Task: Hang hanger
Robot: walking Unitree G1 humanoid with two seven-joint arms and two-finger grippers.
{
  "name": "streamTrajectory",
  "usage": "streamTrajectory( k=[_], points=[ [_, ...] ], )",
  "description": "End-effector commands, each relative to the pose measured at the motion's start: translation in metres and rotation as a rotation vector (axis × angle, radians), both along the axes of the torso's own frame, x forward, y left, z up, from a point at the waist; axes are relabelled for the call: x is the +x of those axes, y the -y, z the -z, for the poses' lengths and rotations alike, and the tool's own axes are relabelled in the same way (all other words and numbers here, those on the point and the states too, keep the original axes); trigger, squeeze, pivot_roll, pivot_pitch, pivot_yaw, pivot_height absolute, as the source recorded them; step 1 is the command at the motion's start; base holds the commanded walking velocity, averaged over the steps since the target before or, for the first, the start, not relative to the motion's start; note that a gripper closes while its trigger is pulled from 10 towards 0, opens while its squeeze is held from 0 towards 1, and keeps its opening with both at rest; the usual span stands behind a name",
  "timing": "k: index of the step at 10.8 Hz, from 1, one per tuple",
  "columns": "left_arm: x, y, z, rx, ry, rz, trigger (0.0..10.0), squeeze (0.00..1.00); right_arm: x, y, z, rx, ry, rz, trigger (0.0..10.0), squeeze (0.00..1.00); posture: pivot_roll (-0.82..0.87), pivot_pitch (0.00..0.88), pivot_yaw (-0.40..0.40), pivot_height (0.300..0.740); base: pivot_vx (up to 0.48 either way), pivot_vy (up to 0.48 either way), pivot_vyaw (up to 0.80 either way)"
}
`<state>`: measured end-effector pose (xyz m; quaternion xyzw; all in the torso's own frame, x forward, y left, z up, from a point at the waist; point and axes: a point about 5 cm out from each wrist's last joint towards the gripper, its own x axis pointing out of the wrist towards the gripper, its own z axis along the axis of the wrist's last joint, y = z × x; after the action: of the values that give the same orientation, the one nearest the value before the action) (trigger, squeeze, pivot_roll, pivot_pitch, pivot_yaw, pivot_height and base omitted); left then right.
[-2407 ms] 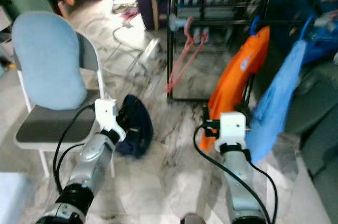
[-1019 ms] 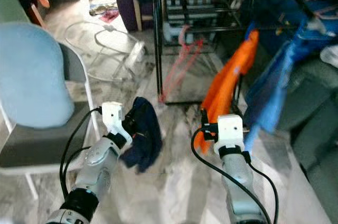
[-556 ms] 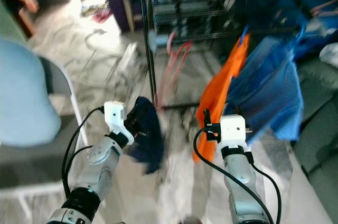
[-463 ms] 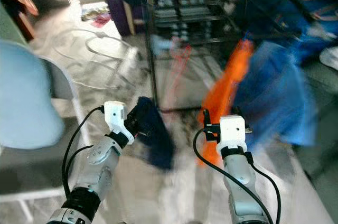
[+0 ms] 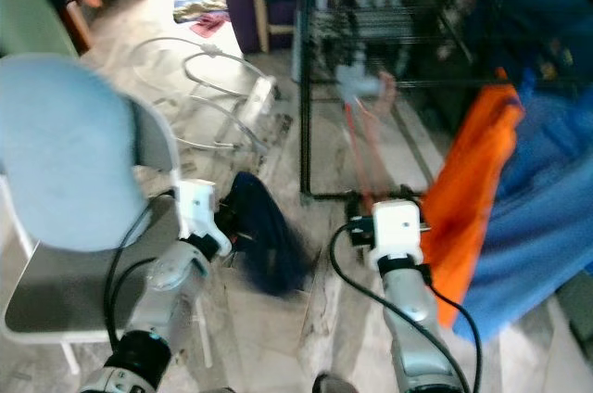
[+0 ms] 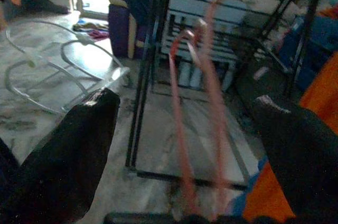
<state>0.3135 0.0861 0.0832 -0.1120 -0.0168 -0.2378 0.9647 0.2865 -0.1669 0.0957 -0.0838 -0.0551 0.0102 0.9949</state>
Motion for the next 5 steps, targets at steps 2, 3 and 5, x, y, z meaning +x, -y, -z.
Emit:
streamTrajectory(
  k=[2, 3, 5],
  points=[
    [-0.002, 0.000, -0.002, 0.012, 0.011, 0.006, 10.0, 0.00, 0.008, 0.008, -0.003, -0.001, -0.013, 0.031, 10.0, 0.00, -0.12, 0.166, 0.036, 0.740, 0.000, 0.000, 0.00],
    [-0.002, 0.000, -0.002, 0.017, 0.011, 0.011, 10.0, 0.00, 0.015, 0.013, -0.008, -0.002, -0.008, 0.041, 10.0, 0.00, -0.12, 0.169, 0.036, 0.740, 0.000, 0.000, 0.00],
    [-0.003, -0.001, -0.001, 0.029, 0.001, 0.016, 10.0, 0.00, 0.021, 0.023, -0.020, -0.040, 0.028, 0.077, 10.0, 0.00, -0.11, 0.178, 0.038, 0.740, 0.000, 0.000, 0.00]
  ],
)
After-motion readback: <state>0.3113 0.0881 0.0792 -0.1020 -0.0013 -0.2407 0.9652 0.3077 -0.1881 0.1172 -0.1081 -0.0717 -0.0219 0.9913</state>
